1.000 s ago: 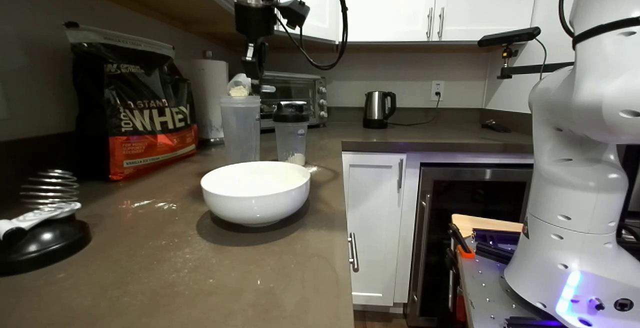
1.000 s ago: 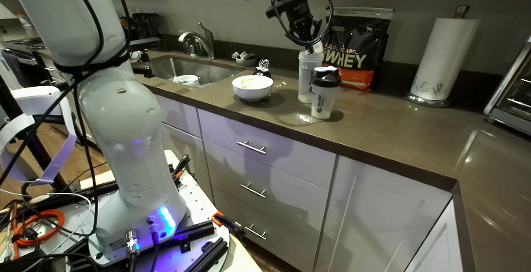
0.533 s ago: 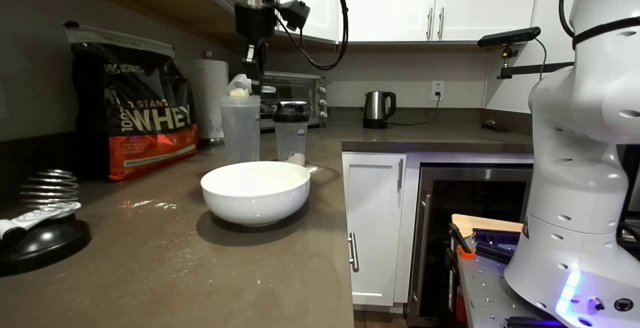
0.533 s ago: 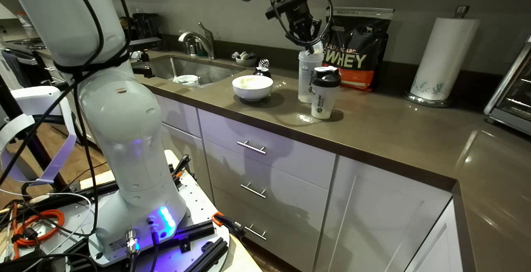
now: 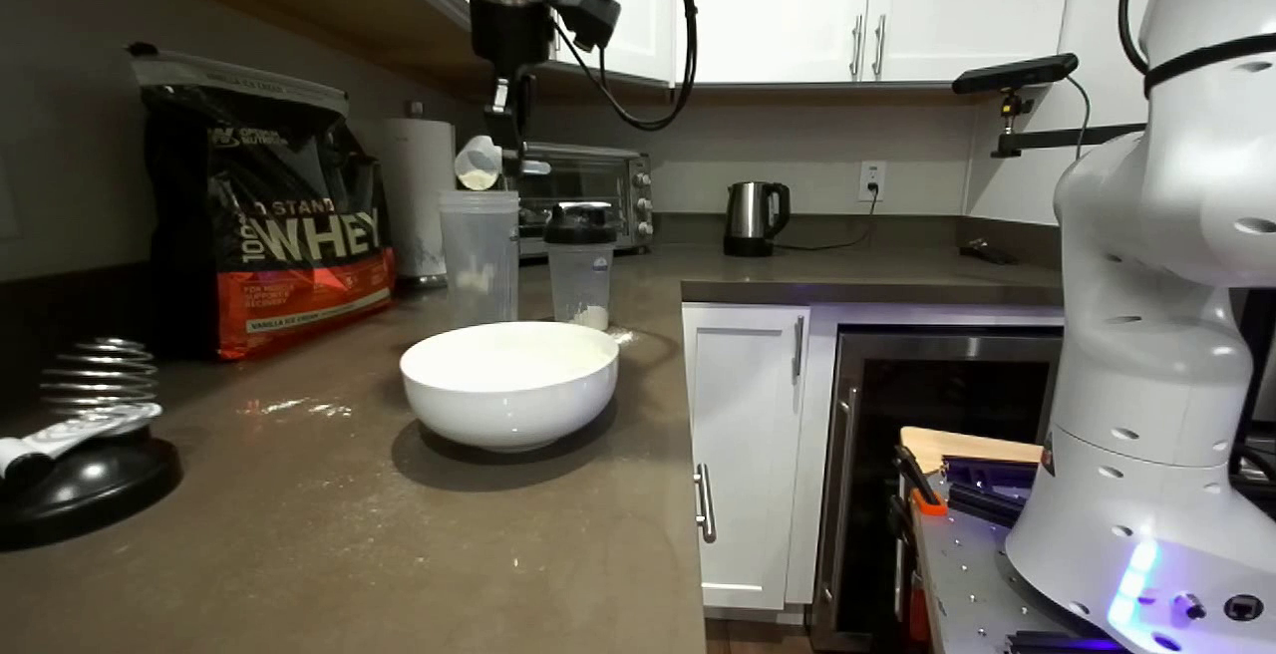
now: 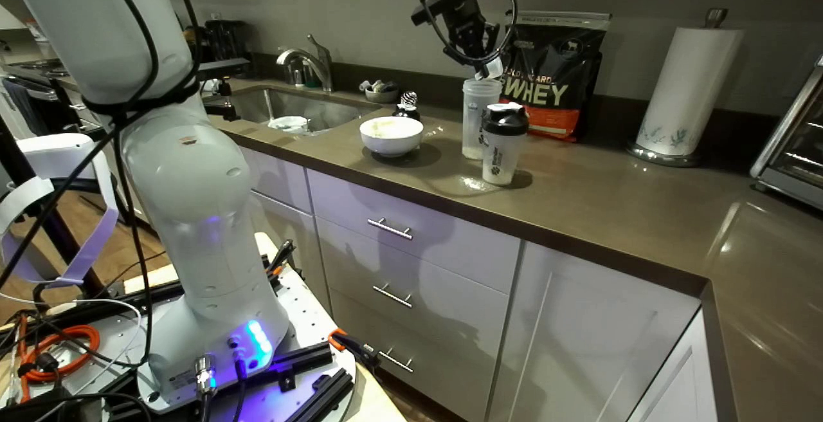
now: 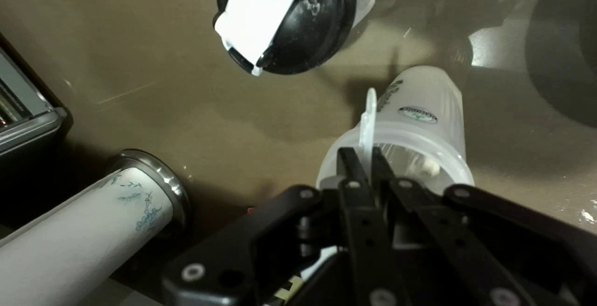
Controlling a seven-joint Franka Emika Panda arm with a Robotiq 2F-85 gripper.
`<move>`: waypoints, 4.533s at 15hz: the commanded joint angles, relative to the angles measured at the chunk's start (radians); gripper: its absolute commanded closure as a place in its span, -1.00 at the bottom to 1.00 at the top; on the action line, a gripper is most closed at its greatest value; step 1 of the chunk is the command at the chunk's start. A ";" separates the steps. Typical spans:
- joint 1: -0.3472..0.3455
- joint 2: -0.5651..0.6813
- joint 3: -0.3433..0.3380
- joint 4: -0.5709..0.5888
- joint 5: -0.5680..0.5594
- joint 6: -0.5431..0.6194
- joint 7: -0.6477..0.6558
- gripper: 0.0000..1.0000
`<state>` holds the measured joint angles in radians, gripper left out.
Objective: Get one scoop of the contents in the white bowl and put in the open clear cup
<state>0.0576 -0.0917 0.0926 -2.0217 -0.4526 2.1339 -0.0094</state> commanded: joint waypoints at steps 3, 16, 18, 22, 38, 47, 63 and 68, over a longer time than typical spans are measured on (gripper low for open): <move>0.001 -0.040 0.005 -0.026 -0.042 0.021 0.035 0.96; 0.003 -0.052 0.027 -0.085 -0.121 0.022 0.075 0.96; 0.004 -0.051 0.030 -0.093 -0.123 0.022 0.075 0.96; 0.003 -0.054 0.030 -0.088 -0.116 0.024 0.074 0.96; 0.017 -0.133 0.014 -0.089 0.067 -0.002 -0.019 0.96; 0.067 -0.236 0.002 -0.141 0.304 -0.088 -0.194 0.96; 0.174 -0.263 0.040 -0.323 0.366 -0.093 -0.238 0.96; 0.195 -0.236 0.067 -0.344 0.338 -0.077 -0.230 0.96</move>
<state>0.2516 -0.3402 0.1442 -2.3483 -0.1183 2.0274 -0.2167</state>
